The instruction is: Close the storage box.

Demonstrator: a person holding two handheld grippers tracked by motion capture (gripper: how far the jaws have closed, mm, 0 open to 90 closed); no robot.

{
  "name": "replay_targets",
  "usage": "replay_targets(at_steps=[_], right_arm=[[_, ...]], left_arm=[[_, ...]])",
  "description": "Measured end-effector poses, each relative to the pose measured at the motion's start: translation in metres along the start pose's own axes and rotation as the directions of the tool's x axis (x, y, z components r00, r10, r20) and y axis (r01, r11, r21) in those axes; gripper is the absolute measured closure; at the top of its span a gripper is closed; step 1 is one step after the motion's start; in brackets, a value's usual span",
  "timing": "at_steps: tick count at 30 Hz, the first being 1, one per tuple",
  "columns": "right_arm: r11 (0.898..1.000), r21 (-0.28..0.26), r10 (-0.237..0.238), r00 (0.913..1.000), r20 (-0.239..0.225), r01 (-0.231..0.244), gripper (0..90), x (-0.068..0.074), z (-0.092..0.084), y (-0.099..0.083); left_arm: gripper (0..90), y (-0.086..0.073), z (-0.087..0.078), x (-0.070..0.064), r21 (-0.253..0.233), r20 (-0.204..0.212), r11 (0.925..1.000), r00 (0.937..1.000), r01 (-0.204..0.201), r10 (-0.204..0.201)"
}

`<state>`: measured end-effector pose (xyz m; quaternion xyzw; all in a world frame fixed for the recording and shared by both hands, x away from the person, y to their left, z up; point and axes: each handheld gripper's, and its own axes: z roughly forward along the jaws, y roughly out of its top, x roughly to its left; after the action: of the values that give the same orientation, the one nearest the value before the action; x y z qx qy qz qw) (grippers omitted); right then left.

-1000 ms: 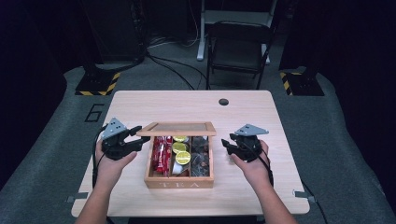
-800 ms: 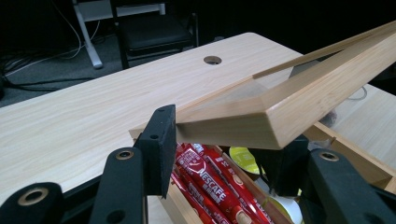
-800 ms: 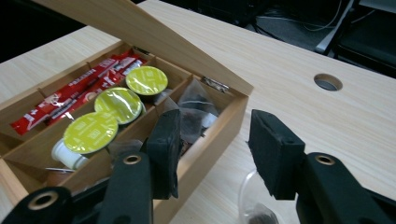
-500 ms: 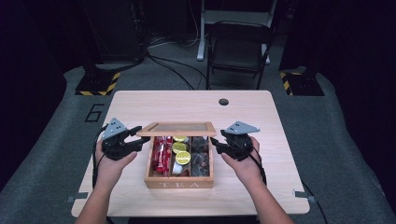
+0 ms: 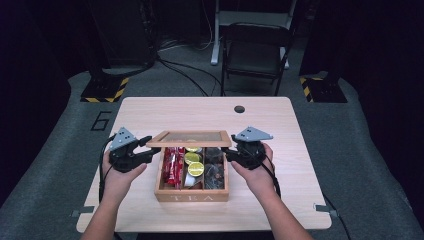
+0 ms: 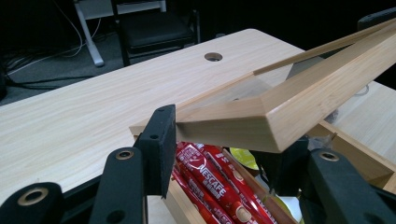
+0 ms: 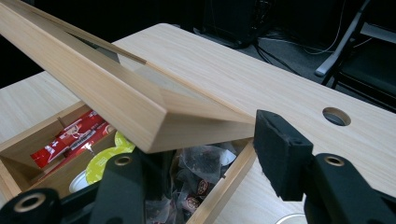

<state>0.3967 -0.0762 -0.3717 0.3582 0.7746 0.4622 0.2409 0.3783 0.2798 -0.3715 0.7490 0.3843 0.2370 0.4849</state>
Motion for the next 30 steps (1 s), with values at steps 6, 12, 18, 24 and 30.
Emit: replay_targets(at_steps=[6, 12, 18, 24, 30], right_arm=[[1.000, 0.002, -0.019, 0.9998, -0.005, 0.019, 51.8, 0.0048, -0.0006, 0.0018], [0.999, -0.002, -0.039, 0.9992, 0.002, 0.039, 52.2, 0.0079, -0.0028, 0.0026], [0.999, 0.001, -0.046, 0.9989, 0.003, 0.046, 53.2, 0.0076, -0.0039, 0.0040], [0.999, -0.001, -0.040, 0.9992, -0.007, 0.040, 54.0, 0.0068, -0.0061, 0.0038], [0.999, 0.007, -0.046, 0.9986, -0.027, 0.046, 54.1, 0.0054, -0.0080, 0.0034]], left_arm=[[51.2, -0.0011, -0.0001, -0.0006, -0.001, -0.002, 1.0000, 1.0000, 0.003, -0.003], [51.2, -0.0012, -0.0006, -0.0004, -0.001, -0.001, 1.0000, 1.0000, 0.009, -0.009], [51.3, -0.0009, -0.0018, -0.0003, 0.000, 0.006, 0.9999, 0.9999, 0.014, -0.014], [51.2, -0.0013, -0.0022, -0.0011, -0.003, 0.002, 0.9999, 0.9999, 0.015, -0.015], [51.2, -0.0009, -0.0018, -0.0049, 0.004, -0.021, 0.9999, 0.9997, 0.010, -0.010]])
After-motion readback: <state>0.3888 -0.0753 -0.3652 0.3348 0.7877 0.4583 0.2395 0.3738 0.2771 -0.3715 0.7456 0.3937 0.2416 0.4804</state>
